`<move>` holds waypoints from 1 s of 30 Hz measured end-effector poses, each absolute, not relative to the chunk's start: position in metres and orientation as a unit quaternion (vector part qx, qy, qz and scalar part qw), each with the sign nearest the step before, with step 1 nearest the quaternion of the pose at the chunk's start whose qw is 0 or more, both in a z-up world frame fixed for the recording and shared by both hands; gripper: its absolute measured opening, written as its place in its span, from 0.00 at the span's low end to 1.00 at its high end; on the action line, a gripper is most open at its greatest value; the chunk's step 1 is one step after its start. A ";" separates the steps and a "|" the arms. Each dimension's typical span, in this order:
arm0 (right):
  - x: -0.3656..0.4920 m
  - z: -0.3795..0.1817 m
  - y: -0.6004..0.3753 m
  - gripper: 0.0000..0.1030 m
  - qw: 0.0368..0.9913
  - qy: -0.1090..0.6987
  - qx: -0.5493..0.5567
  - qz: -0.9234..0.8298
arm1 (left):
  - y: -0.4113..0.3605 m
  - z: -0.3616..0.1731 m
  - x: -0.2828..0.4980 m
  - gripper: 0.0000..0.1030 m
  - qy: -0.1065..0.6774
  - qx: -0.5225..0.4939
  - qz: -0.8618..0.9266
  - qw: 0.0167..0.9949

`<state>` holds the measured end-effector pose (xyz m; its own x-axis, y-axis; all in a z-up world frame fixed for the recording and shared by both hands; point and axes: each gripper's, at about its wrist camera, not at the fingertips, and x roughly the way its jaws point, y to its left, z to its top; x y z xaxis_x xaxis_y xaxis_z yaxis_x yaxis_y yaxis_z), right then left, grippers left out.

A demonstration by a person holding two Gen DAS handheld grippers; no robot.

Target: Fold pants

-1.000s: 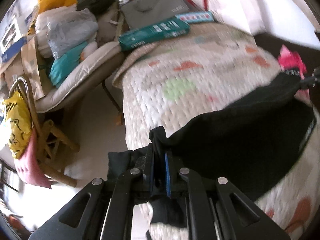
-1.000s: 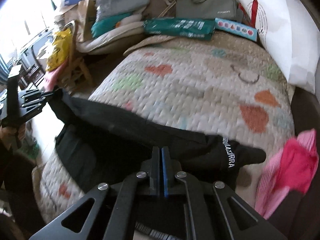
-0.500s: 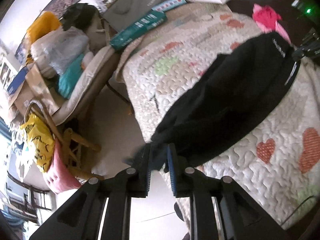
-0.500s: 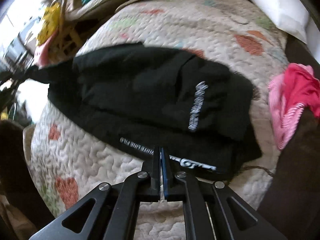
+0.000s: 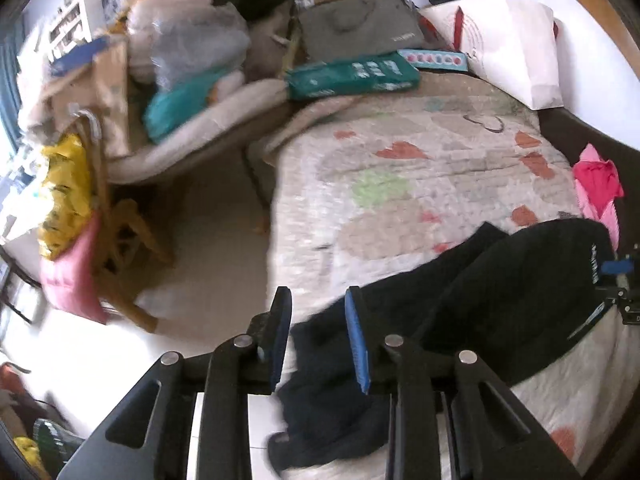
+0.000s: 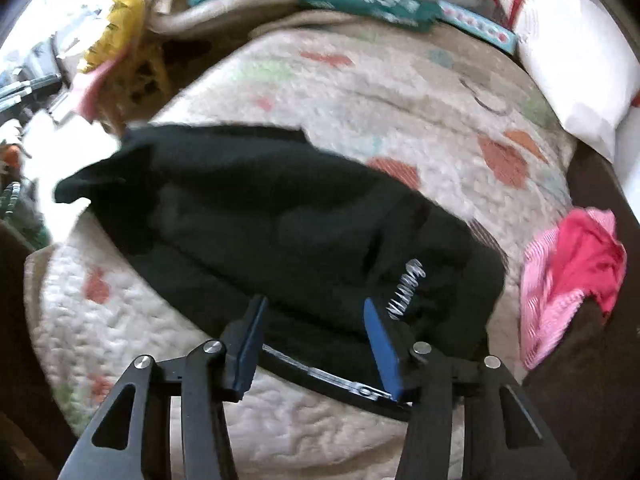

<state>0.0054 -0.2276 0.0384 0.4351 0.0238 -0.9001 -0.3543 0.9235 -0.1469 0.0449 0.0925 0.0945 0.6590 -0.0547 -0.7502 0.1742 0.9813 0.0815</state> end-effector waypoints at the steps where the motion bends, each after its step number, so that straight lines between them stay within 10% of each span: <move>1: 0.007 0.038 -0.241 0.51 0.839 0.520 -0.129 0.100 | 0.085 0.089 0.048 0.26 0.412 0.063 -0.071 0.906; 10: 0.009 0.050 -0.368 0.52 0.851 0.499 0.165 -0.014 | 0.062 0.020 0.052 0.27 0.480 0.002 -0.132 0.867; 19: 0.026 0.022 -0.336 0.52 0.851 0.512 0.120 -0.011 | 0.071 0.024 0.058 0.27 0.470 -0.019 -0.118 0.874; 26: 0.010 0.048 -0.313 0.06 0.869 0.491 0.052 -0.019 | 0.078 0.027 0.060 0.27 0.466 -0.028 -0.108 0.877; 30: -0.019 0.069 -0.317 0.06 0.861 0.501 0.082 -0.013 | 0.102 0.031 0.061 0.27 0.465 -0.071 -0.087 0.878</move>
<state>-0.0188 -0.3173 0.0687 0.4970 0.0603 -0.8657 0.1048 0.9861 0.1289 0.0614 0.1023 0.0307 0.5516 -0.2193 -0.8048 0.0875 0.9747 -0.2056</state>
